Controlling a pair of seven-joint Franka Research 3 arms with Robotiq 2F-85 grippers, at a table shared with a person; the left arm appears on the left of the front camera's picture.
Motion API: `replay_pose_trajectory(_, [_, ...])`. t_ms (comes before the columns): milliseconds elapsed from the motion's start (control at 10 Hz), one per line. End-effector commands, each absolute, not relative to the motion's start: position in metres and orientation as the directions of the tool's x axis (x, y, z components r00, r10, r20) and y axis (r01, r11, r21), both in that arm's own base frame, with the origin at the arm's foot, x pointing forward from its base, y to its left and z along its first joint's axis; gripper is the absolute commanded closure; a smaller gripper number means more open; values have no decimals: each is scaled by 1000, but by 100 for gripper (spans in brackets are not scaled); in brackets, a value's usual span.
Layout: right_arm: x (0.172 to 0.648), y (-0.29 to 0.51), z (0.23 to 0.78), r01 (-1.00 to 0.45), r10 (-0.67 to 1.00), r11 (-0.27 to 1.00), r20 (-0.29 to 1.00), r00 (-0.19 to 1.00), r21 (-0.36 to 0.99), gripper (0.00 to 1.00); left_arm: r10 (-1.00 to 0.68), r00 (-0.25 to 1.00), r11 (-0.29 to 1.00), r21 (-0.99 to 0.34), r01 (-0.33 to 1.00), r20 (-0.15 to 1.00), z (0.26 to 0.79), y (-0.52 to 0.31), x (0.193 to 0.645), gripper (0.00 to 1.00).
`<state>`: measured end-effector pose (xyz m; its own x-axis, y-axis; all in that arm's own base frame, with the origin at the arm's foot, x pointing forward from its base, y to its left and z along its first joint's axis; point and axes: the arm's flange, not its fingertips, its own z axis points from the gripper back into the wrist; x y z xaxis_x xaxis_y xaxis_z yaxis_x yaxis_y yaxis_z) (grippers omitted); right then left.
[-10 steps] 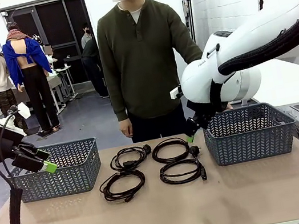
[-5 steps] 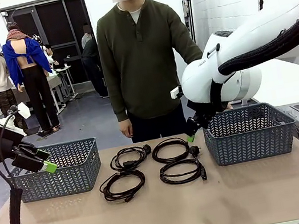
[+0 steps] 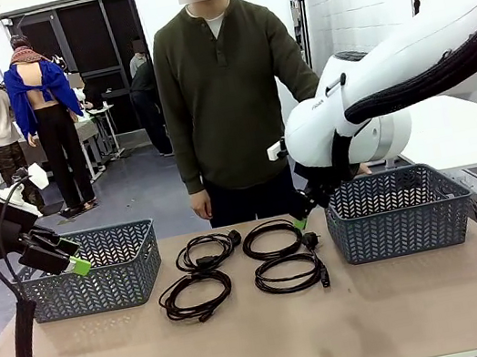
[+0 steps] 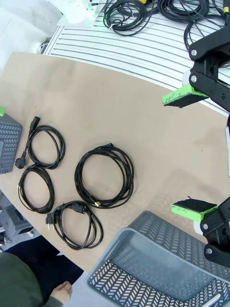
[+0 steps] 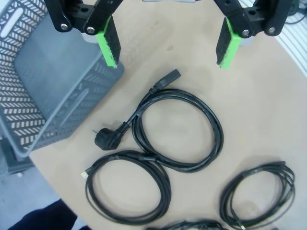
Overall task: Organize the cables according to human instructions.
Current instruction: Pick up a bundle of cables and place it in the basket indicated by the human.
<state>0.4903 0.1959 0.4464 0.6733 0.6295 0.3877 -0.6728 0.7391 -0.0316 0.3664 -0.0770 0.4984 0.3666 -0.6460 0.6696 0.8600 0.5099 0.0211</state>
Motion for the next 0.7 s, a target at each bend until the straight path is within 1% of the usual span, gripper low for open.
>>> replay_pose_trajectory(0, [506, 214, 455, -659, 638, 750, 324, 698, -56, 0, -645, 349, 493, 21, 870, 680, 497, -74, 369, 0])
replay_pose_trajectory(100, [512, 219, 457, -660, 646, 749, 298, 703, -67, 0, -645, 349, 493, 21, 870, 680, 497, -74, 369, 0])
replay_pose_trajectory(200, [518, 224, 457, -675, 662, 736, 258, 704, -46, 0, -645, 349, 493, 21, 870, 680, 497, -74, 369, 0])
replay_pose_trajectory(600, [530, 230, 436, -624, 622, 780, 187, 761, -54, 0, -645, 349, 493, 21, 870, 680, 497, -74, 369, 0])
